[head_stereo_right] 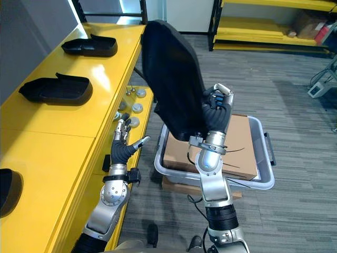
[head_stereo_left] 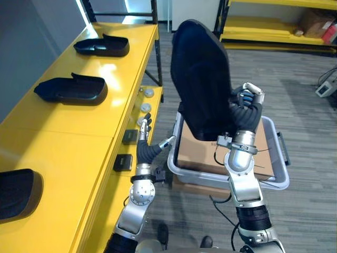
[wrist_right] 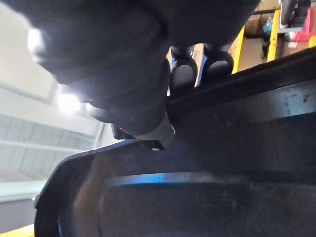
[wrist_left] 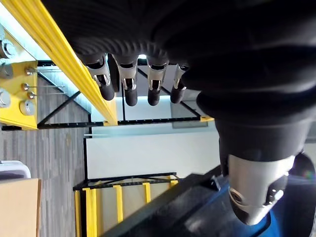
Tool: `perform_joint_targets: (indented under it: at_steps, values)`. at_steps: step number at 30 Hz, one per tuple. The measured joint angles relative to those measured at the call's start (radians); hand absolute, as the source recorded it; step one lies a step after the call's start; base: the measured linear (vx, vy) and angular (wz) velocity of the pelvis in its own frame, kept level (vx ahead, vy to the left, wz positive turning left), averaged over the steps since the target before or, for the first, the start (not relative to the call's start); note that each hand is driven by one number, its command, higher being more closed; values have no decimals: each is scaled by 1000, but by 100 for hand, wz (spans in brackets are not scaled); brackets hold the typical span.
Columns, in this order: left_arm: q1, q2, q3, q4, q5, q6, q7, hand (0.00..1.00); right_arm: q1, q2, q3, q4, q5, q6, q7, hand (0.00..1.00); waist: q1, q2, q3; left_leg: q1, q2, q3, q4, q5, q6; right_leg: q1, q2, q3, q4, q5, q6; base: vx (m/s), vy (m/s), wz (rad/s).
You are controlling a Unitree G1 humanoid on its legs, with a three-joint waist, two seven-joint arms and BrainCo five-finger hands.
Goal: Walk over and take plastic housings, then place them on the shelf
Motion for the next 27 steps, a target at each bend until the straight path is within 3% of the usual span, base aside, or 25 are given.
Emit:
perform_joint_targets:
  at_steps: [4, 5, 13, 14, 22, 27]
  values:
    - [-39, -2, -17, 0, -1, 7, 24, 0, 0, 0, 61, 0, 39, -16, 19, 100, -3, 4, -14, 0, 1, 12, 0, 0, 0, 0, 4, 7, -19, 12, -7, -27, 1, -9]
    - [-53, 1, -17, 0, -1, 7, 32, 100, 0, 0, 61, 0, 56, -24, 21, 100, -5, 4, -17, -1, 2, 13, 0, 0, 0, 0, 5, 7, -23, 14, -7, -19, 4, -4]
    - [-90, 4, -12, -3, -2, 17, 71, 100, 2, -6, 68, 19, 171, -34, 49, 100, -23, 4, -29, -1, 1, 18, -1, 0, 0, 1, 5, 7, -30, 18, -6, 0, 3, -1]
    - [-90, 9, -9, -3, -3, 21, 71, 100, 2, -8, 68, 30, 183, -35, 56, 0, -25, 4, -29, -1, 1, 18, -1, 0, 0, 1, 5, 7, -31, 18, -6, 0, 0, 0]
    - [-91, 19, 13, -3, -4, 57, 68, 100, 35, -32, 76, 46, 231, -67, 109, 0, -28, 4, -30, -1, 1, 17, -2, 0, 0, 3, 6, 6, -31, 18, -5, 0, 0, 0]
    - [-91, 20, 34, -3, 62, 67, 62, 100, 35, -44, 70, 49, 274, -75, 143, 0, -27, 3, -30, 3, 1, 12, -2, 0, 0, 10, 6, 2, -32, 18, -5, -1, 8, 2]
